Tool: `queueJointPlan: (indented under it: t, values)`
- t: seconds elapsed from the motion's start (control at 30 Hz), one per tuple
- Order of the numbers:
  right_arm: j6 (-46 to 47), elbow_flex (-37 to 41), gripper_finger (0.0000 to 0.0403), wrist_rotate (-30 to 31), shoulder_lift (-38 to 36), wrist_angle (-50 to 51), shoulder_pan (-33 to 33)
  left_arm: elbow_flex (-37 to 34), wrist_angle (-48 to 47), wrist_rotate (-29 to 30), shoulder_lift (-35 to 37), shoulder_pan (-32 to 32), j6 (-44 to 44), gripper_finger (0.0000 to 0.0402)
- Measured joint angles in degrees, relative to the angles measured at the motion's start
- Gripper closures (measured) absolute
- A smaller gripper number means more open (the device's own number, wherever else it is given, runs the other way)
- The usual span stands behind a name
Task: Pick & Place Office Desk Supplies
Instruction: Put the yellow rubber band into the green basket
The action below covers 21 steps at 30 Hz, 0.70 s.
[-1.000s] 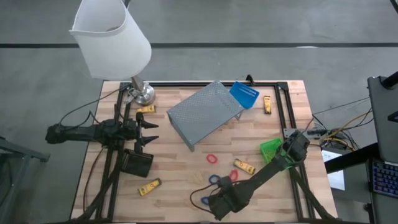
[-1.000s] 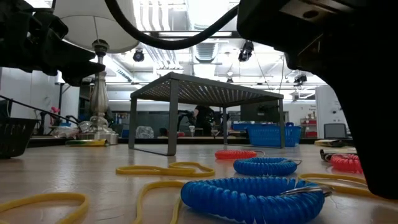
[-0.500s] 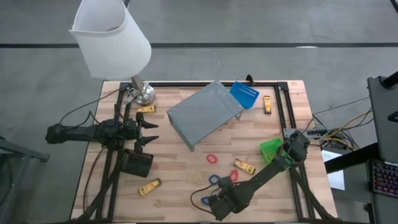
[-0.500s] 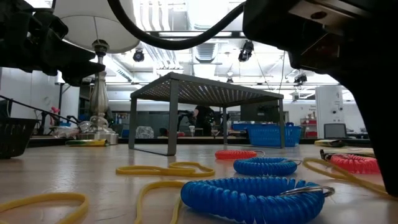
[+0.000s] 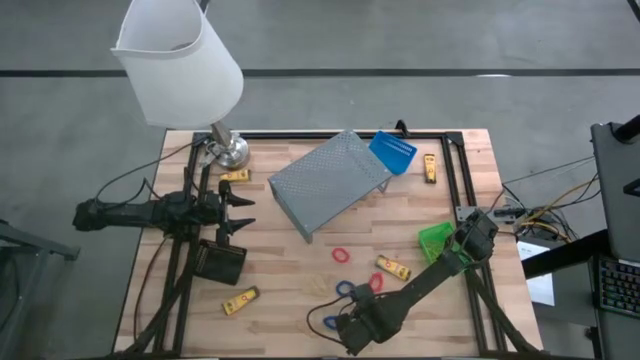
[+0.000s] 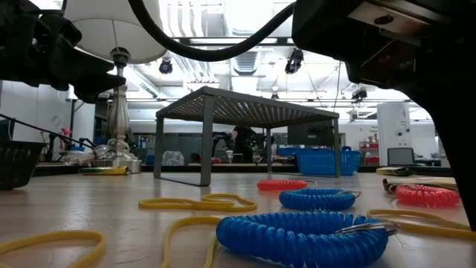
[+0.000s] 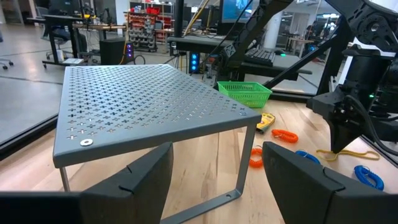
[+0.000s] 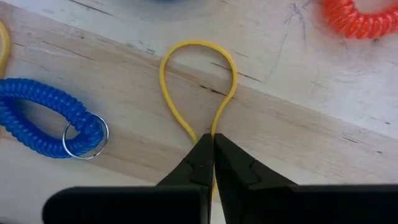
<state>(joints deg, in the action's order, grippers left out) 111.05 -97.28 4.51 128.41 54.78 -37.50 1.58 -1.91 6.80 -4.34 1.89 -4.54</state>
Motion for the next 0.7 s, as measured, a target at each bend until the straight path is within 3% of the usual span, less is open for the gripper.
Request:
queueJointPlan:
  t: [0.2,0.7]
  values:
    - [-2.55,0.23,0.0395,2.88,-2.55,0.31,0.0,0.0,0.0,0.0,0.0,0.02,0.0,0.0148]
    - [-24.28,-7.58,0.0395,3.41,-8.18,12.73,0.0,0.0,0.0,0.01,0.0,0.01,0.0,0.0148]
